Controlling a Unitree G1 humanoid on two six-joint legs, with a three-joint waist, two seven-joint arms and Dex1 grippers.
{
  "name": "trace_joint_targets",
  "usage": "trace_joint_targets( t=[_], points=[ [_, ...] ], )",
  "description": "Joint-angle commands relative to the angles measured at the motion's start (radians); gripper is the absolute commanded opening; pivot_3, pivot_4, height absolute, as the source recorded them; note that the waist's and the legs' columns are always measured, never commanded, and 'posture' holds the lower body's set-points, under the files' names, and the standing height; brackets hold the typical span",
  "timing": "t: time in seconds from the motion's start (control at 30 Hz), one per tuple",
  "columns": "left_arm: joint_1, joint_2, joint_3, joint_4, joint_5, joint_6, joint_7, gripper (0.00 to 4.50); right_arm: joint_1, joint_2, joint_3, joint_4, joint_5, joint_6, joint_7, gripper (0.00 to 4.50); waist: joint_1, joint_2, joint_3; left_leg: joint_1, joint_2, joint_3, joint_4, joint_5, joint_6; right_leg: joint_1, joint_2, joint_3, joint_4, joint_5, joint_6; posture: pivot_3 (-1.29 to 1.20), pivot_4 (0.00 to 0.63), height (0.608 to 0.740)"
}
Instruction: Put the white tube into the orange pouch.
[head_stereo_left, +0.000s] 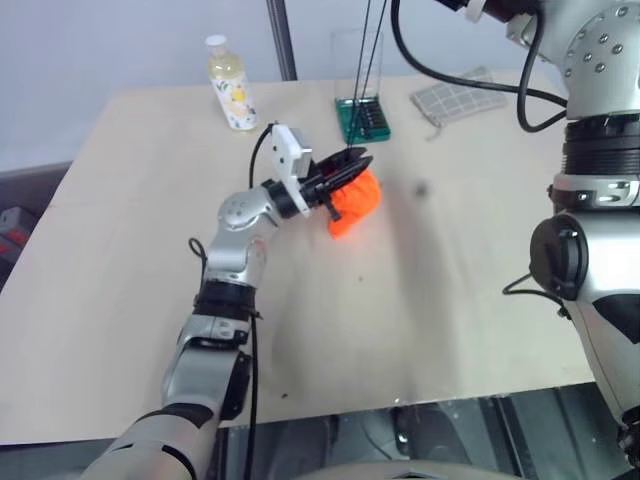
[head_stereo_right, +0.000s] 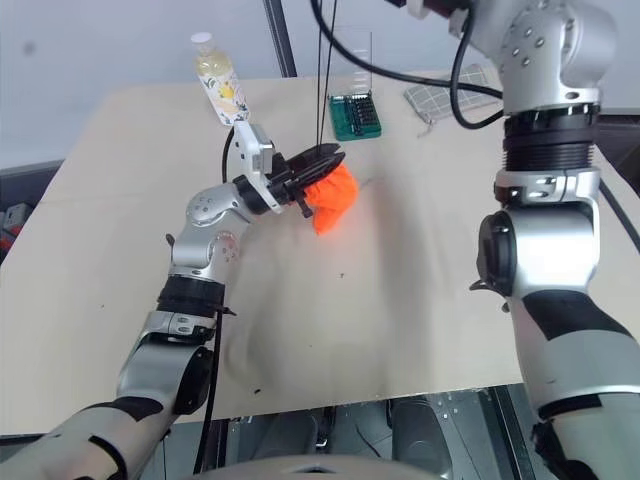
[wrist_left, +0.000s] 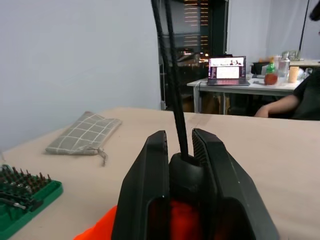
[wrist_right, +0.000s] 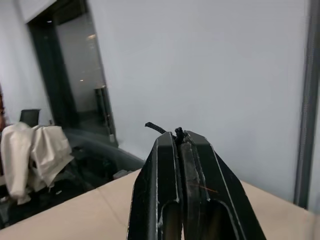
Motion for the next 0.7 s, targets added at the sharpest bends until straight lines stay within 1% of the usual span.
trace_joint_targets(
  t=[0.03,0.07,0.13,0.17,0.2,0.27,0.3,0.33,0.37,0.4,0.47,0.57,0.63,0.7],
  points=[
    [0.050,0.002,-0.017,0.063,0.041,-0.012,-0.015,0.22,-0.117,-0.070,-0.129,0.011,0.035,-0.071,-0.036,0.00,0.002,0.000,0.000,0.000,0.000,0.000,0.000,0.000,0.000,0.000,0.000,0.000,0.000,0.000,0.000,0.00,0.150,0.740],
    [0.053,0.001,-0.014,0.061,0.029,0.000,-0.024,0.22,-0.116,-0.075,-0.134,0.015,0.037,-0.068,-0.036,0.30,0.003,0.000,0.000,0.000,0.000,0.000,0.000,0.000,0.000,0.000,0.000,0.000,0.000,0.000,0.000,0.00,0.150,0.740],
    [0.061,0.004,-0.013,0.046,0.024,0.006,-0.034,1.28,-0.100,-0.079,-0.134,0.005,0.041,-0.045,-0.026,0.88,0.004,0.000,0.000,0.000,0.000,0.000,0.000,0.000,0.000,0.000,0.000,0.000,0.000,0.000,0.000,0.00,0.150,0.740],
    [0.063,0.004,-0.013,0.039,0.026,0.005,-0.036,1.66,-0.093,-0.080,-0.133,-0.001,0.042,-0.036,-0.022,1.36,0.004,0.000,-0.001,0.000,0.000,0.000,0.000,0.000,0.001,0.000,0.000,0.000,0.000,0.000,0.000,0.00,0.150,0.740],
    [0.071,0.004,-0.013,0.013,0.023,0.014,-0.036,2.17,-0.070,-0.083,-0.120,-0.025,0.043,-0.006,-0.014,1.84,0.003,0.000,-0.001,0.000,0.000,0.000,0.000,-0.002,0.004,0.000,0.000,0.000,0.000,0.000,0.000,0.00,0.150,0.740],
    [0.095,0.006,-0.014,-0.069,0.048,0.021,0.017,3.01,0.019,-0.102,-0.065,-0.118,0.037,0.061,0.015,2.71,0.001,-0.001,-0.001,0.000,0.000,0.000,0.001,-0.002,0.004,0.000,0.000,0.000,0.001,0.000,0.000,0.00,0.150,0.740],
    [0.114,0.015,-0.017,-0.129,0.033,0.073,0.021,3.38,0.077,-0.114,-0.039,-0.176,0.036,0.089,0.030,3.07,0.000,-0.002,-0.002,0.001,0.000,0.000,0.001,-0.002,0.004,0.001,0.000,0.000,0.001,0.000,0.000,0.00,0.150,0.740],
    [0.142,0.029,-0.016,-0.199,0.037,0.106,0.044,3.86,0.145,-0.132,-0.015,-0.232,0.030,0.106,0.047,3.58,0.000,-0.002,-0.002,0.002,0.001,0.000,0.002,-0.002,0.004,0.002,0.000,0.000,0.002,0.000,0.000,0.00,0.150,0.740],
    [0.171,0.044,-0.014,-0.266,0.034,0.142,0.057,4.30,0.199,-0.146,0.000,-0.278,0.026,0.119,0.054,3.66,0.000,-0.003,-0.003,0.002,0.001,0.000,0.002,-0.003,0.004,0.002,0.000,0.000,0.002,0.000,0.000,0.00,0.150,0.740],
    [0.205,0.065,-0.012,-0.336,0.022,0.194,0.068,4.45,0.252,-0.162,0.016,-0.317,0.016,0.126,0.059,3.66,0.000,-0.003,-0.003,0.002,0.001,-0.001,0.003,-0.003,0.005,0.003,0.000,0.000,0.003,0.000,0.000,0.00,0.150,0.740],
    [0.283,0.114,-0.007,-0.470,0.006,0.293,0.091,4.45,0.359,-0.194,0.046,-0.383,-0.013,0.110,0.073,3.66,0.000,-0.002,-0.002,0.001,0.001,0.000,0.003,-0.003,0.005,0.002,-0.001,0.000,0.004,0.000,0.000,0.00,0.150,0.740],
    [0.507,0.238,0.033,-0.691,-0.036,0.426,0.087,4.45,0.595,-0.255,0.090,-0.452,-0.082,0.028,0.118,3.66,0.000,-0.002,-0.002,0.001,0.001,0.000,0.002,-0.003,0.004,0.000,-0.001,0.001,0.004,0.000,0.000,0.00,0.150,0.740],
    [0.691,0.318,0.072,-0.772,-0.021,0.439,0.074,4.45,0.767,-0.301,0.115,-0.492,-0.133,-0.070,0.180,3.66,0.000,-0.003,-0.004,0.000,0.003,0.000,0.000,-0.003,0.004,0.000,0.000,0.001,0.001,0.000,0.000,0.00,0.150,0.740],
    [0.864,0.371,0.120,-0.782,0.045,0.382,0.095,4.45,0.916,-0.346,0.124,-0.497,-0.170,-0.146,0.232,3.66,0.002,0.000,-0.002,0.001,0.003,0.002,-0.002,-0.003,0.004,0.000,-0.001,0.002,-0.003,0.000,0.000,0.00,0.150,0.740]
  ],
)
